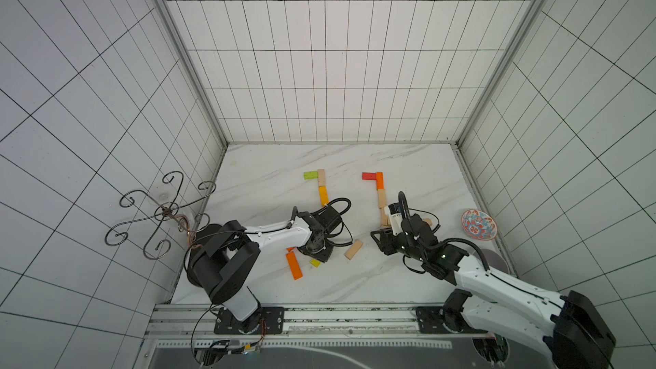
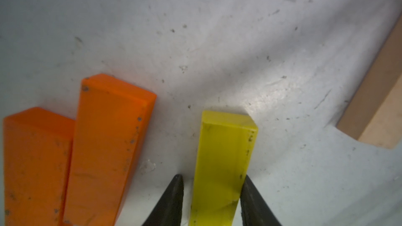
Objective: Assemble a giraffe with building blocks
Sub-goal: Assemble the building block at the center of the board.
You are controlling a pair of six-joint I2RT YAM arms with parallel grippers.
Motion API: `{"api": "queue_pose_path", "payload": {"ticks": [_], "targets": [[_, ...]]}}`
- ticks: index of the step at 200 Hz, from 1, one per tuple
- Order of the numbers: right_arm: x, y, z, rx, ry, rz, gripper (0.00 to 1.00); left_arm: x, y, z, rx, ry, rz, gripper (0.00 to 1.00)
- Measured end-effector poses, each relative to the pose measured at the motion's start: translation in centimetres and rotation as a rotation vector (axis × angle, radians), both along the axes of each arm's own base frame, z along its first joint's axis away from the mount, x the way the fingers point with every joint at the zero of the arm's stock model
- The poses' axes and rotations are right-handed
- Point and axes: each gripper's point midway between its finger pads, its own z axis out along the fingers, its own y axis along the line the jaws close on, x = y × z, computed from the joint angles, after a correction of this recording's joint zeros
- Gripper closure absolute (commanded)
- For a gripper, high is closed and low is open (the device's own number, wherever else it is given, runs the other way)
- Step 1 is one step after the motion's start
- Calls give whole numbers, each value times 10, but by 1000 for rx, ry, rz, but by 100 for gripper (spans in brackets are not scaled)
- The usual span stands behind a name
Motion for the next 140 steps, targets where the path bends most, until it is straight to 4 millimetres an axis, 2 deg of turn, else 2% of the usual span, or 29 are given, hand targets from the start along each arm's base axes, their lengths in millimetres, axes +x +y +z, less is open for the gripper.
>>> {"api": "queue_pose_path", "payload": {"ticks": [14, 32, 93, 140], "targets": [[0, 0, 0, 0, 0, 0, 58, 1, 1, 0, 9, 1, 9, 78], [0, 0, -1, -1, 0, 0, 58, 7, -2, 0, 16, -1, 42, 100], [2, -2, 0, 3, 1, -18, 57, 58, -6, 1, 26, -23, 233, 100], [1, -3, 6, 14, -11, -21, 57, 75, -7, 1, 10, -18, 343, 100]]}}
